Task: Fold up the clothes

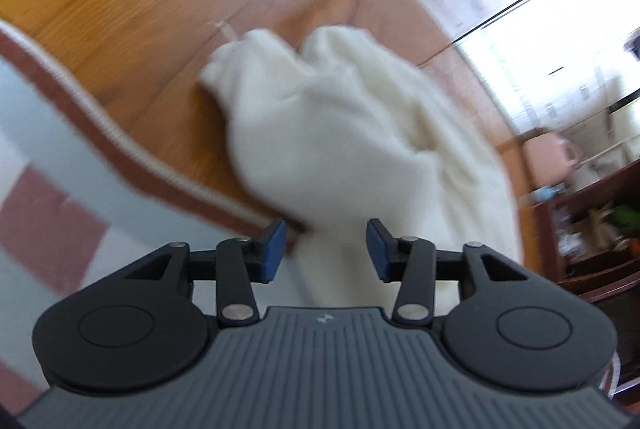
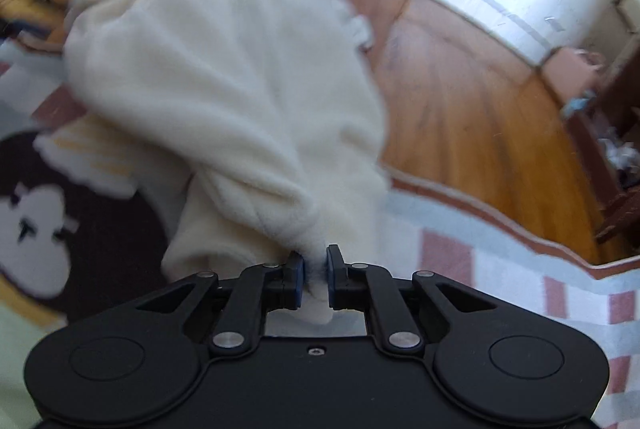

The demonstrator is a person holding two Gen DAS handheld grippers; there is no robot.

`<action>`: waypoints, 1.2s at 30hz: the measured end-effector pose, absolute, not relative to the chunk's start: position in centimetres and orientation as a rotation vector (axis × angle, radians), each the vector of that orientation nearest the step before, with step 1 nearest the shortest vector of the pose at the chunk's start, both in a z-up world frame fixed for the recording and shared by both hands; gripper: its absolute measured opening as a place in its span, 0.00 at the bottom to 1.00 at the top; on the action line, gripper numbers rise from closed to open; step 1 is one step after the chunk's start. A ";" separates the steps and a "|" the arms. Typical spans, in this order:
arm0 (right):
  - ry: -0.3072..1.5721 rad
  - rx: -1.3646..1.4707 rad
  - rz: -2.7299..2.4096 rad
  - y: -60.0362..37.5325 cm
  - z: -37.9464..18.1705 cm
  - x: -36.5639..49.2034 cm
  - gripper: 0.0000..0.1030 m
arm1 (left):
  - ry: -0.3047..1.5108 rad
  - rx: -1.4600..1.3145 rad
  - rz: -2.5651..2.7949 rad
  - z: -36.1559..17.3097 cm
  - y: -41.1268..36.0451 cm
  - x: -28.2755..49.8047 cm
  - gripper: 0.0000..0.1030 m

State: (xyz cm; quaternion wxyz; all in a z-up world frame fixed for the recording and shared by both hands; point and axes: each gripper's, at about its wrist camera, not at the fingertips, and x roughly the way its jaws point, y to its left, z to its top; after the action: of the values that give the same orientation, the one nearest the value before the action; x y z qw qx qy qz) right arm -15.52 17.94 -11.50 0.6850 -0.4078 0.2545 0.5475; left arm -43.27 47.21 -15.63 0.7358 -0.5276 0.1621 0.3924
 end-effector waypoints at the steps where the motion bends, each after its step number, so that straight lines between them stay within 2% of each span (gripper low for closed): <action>1: 0.565 -0.927 1.253 17.8 -11.5 -15.7 0.11 | 0.348 -1.163 0.849 -15.7 47.7 -42.9 0.52; 5: 0.566 -0.923 1.389 17.0 -10.4 -15.8 0.22 | 0.370 -1.188 0.837 -16.9 50.1 -41.0 0.59; 6: 0.580 -0.902 1.430 16.7 -9.8 -15.8 0.32 | 0.375 -1.203 0.829 -17.5 50.6 -40.5 0.59; 8: 0.602 -0.860 1.505 16.3 -8.9 -15.7 0.42 | 0.408 -1.176 0.822 -18.1 51.3 -39.4 0.55; 9: 0.601 -0.839 1.521 16.2 -8.5 -15.9 0.46 | 0.437 -1.134 0.821 -18.1 51.4 -38.8 0.29; 10: 0.600 -0.817 1.536 16.1 -8.2 -16.1 0.49 | 0.465 -1.092 0.820 -18.2 51.5 -38.1 0.09; 12: 0.598 -0.786 1.545 16.2 -7.9 -16.5 0.50 | 0.513 -0.928 0.864 -16.6 50.5 -37.0 0.07; 16: 0.595 -0.773 1.531 17.2 -8.1 -17.3 0.50 | 0.454 -0.651 0.933 -11.5 47.9 -36.2 0.06; 18: 0.594 -0.789 1.531 17.8 -8.1 -17.8 0.50 | 0.391 -0.398 1.071 -7.9 45.5 -36.0 0.06; 24: 0.521 -0.873 1.576 18.6 -7.9 -20.4 0.50 | 0.127 -0.250 1.248 -0.4 42.3 -40.6 0.01; 27: 0.451 -0.908 1.611 18.5 -7.7 -22.2 0.50 | -0.025 -0.031 1.492 2.8 39.9 -44.3 0.00; 29: 0.424 -0.915 1.615 18.5 -7.8 -23.1 0.50 | -0.036 -0.076 1.554 4.3 40.9 -48.5 0.00; 31: 0.429 -0.934 1.619 18.9 -8.3 -23.7 0.50 | 0.059 -0.335 1.493 2.9 44.4 -51.3 0.00; 33: 0.431 -0.955 1.633 19.3 -8.8 -24.4 0.50 | 0.116 -0.588 1.410 -0.9 46.8 -52.8 0.00; 36: 0.412 -0.995 1.683 20.0 -9.2 -26.0 0.50 | 0.222 -0.737 1.328 -4.9 48.6 -51.4 0.02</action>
State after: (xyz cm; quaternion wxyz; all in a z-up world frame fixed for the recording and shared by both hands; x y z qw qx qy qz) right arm -25.96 19.98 -9.17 0.5410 -0.4188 0.1734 0.7084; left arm -51.43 48.61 -4.86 0.7198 -0.3334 0.1003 0.6005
